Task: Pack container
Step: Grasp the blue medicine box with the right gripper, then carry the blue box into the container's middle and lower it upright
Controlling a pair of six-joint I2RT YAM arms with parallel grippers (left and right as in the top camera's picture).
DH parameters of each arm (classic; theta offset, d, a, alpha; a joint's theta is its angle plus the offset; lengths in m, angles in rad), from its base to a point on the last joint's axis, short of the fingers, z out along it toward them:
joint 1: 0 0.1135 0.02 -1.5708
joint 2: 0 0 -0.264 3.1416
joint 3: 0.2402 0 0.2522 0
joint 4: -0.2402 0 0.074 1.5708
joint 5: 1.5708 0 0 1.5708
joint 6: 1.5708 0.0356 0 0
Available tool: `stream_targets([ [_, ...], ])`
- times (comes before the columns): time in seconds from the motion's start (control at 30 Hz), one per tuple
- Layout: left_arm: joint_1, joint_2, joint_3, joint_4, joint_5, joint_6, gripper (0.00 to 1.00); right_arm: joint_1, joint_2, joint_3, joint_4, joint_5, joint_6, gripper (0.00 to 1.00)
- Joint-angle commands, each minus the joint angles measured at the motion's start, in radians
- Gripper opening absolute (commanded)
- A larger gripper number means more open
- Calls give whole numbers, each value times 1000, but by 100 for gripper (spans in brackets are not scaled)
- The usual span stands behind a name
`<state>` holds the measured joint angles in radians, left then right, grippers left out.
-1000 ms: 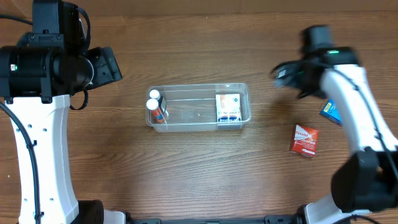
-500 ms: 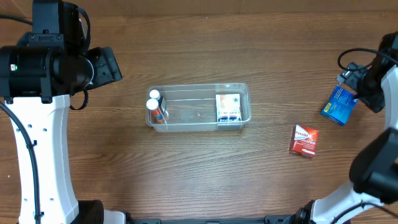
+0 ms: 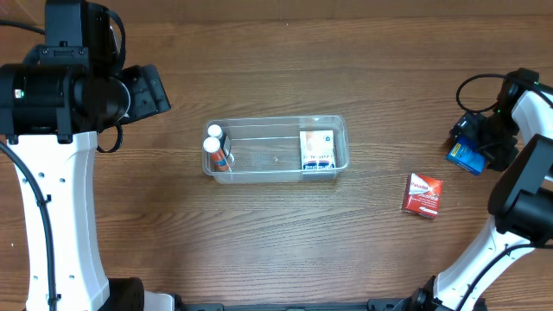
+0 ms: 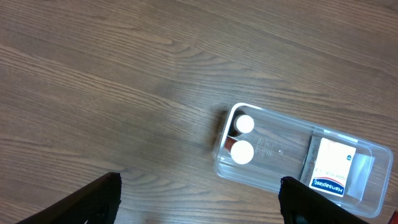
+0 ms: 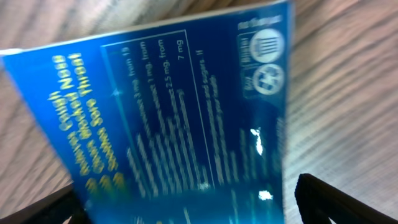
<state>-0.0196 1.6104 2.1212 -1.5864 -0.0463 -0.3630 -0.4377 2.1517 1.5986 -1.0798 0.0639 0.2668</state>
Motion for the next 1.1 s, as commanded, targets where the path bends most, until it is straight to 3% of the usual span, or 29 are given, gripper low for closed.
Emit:
stream_targets([
  [0.0, 0, 0, 13, 6, -12, 15, 83, -1, 22, -9, 17, -17, -9, 100],
  [0.13, 0, 0, 13, 5, -12, 15, 83, -1, 22, -10, 12, -17, -9, 95],
  [0.4, 0, 0, 13, 5, -13, 15, 84, 2, 19, 13, -19, -18, -8, 61],
  [0.77, 0, 0, 13, 6, -13, 16, 84, 159, -203, 54, -65, -24, -12, 62],
  [1.07, 0, 0, 13, 6, -13, 16, 84, 567, -484, 54, -177, -41, -5, 62],
])
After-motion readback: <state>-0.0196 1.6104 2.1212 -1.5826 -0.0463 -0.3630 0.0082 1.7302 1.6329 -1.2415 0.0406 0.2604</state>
